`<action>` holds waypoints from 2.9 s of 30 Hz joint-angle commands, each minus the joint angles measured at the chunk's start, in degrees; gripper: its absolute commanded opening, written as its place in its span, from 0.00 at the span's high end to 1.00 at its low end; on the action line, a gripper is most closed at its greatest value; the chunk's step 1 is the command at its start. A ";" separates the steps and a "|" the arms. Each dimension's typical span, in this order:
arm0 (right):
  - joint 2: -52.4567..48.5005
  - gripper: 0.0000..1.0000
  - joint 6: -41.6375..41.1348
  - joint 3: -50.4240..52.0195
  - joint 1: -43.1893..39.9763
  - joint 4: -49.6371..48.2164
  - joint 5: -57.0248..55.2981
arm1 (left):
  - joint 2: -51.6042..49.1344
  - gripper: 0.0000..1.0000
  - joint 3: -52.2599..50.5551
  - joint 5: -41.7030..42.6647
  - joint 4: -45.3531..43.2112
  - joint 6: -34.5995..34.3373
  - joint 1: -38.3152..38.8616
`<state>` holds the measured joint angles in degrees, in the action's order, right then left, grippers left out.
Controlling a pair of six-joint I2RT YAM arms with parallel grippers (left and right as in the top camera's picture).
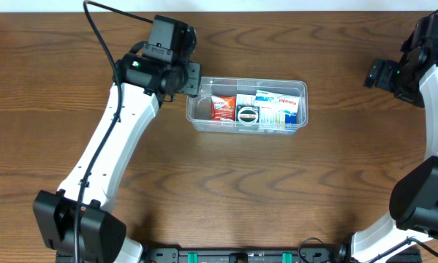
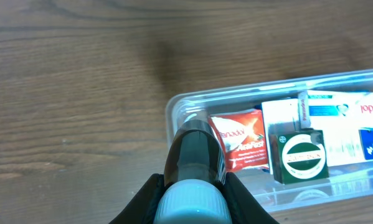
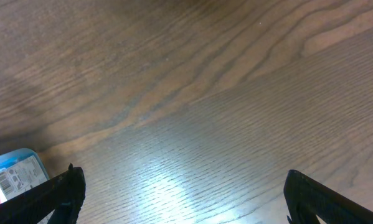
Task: Pack container
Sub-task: 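Lift the bottle and carry it over the container's left end, then lower the bottle upright into the container beside the red box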
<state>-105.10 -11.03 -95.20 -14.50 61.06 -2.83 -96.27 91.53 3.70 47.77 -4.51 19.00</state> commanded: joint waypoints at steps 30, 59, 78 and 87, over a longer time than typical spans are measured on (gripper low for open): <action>0.61 0.01 0.83 -0.68 -0.15 0.07 -0.37 | -12.50 0.75 0.79 -1.84 -2.36 -3.37 3.10; 0.61 0.01 0.83 -0.68 -0.15 0.07 -0.39 | -14.97 0.75 0.42 -6.78 -5.05 -9.77 3.26; 0.61 0.01 0.83 -0.68 -0.15 0.07 -0.39 | -14.97 0.75 -1.42 -6.75 -7.19 -9.77 3.32; 0.61 0.01 0.83 -0.68 -0.15 0.07 -0.39 | -14.99 0.75 -2.10 -6.75 -7.15 -9.79 3.48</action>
<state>-105.10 -11.03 -95.20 -14.50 61.06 -2.83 -110.52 90.26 -1.93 40.82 -13.58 22.24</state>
